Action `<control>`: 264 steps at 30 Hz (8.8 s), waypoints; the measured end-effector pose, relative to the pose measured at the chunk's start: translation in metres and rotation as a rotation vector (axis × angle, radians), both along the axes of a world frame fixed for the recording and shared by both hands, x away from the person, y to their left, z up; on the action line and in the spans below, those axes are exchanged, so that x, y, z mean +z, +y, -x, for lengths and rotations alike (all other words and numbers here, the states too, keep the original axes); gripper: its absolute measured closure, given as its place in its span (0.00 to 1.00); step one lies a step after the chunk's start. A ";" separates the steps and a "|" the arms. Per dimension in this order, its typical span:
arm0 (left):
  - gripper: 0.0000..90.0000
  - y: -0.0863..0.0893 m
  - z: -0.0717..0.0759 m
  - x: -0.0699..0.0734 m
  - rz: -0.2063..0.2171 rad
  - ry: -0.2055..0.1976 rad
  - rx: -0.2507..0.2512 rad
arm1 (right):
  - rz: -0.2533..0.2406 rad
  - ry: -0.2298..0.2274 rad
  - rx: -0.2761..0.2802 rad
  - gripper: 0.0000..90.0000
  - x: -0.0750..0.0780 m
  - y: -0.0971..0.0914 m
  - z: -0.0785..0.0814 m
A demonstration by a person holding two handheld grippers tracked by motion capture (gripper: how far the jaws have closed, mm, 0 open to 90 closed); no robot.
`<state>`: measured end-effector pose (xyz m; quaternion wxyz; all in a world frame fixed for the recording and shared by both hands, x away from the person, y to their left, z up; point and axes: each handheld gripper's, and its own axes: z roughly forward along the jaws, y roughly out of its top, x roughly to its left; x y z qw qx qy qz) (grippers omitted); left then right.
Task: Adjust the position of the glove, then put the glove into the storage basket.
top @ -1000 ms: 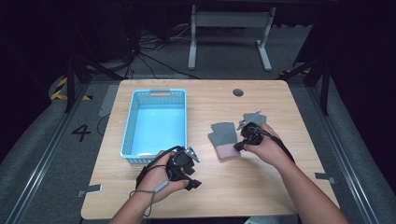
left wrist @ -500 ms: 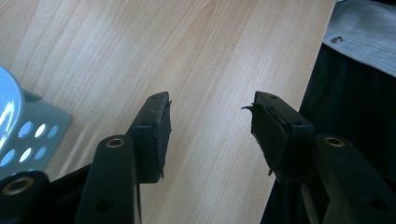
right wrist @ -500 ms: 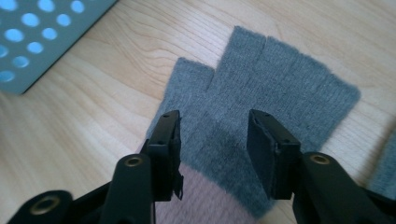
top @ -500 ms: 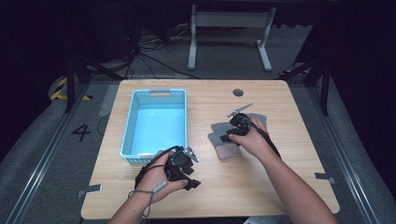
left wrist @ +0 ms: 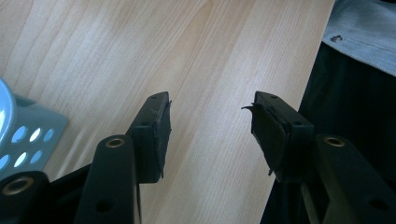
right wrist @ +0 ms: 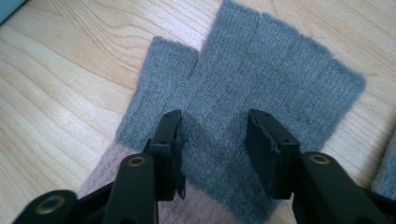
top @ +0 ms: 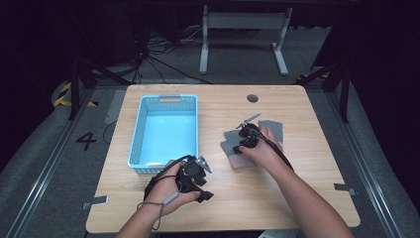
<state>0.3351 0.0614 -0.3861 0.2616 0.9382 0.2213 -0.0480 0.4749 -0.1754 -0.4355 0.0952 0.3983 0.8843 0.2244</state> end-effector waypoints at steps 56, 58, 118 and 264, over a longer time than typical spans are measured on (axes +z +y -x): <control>0.53 -0.026 -0.015 0.003 0.014 -0.018 -0.079 | -0.046 0.014 0.480 0.95 0.043 -0.056 0.083; 0.54 -0.026 -0.014 0.003 0.015 -0.014 -0.079 | -0.032 0.022 0.497 0.95 0.034 -0.054 0.084; 0.54 -0.023 -0.014 0.005 0.026 -0.011 -0.080 | -0.024 0.148 0.414 1.00 0.004 -0.089 0.120; 0.51 -0.016 -0.016 0.004 0.028 -0.003 -0.045 | 0.044 0.011 -0.107 0.65 0.006 -0.129 -0.050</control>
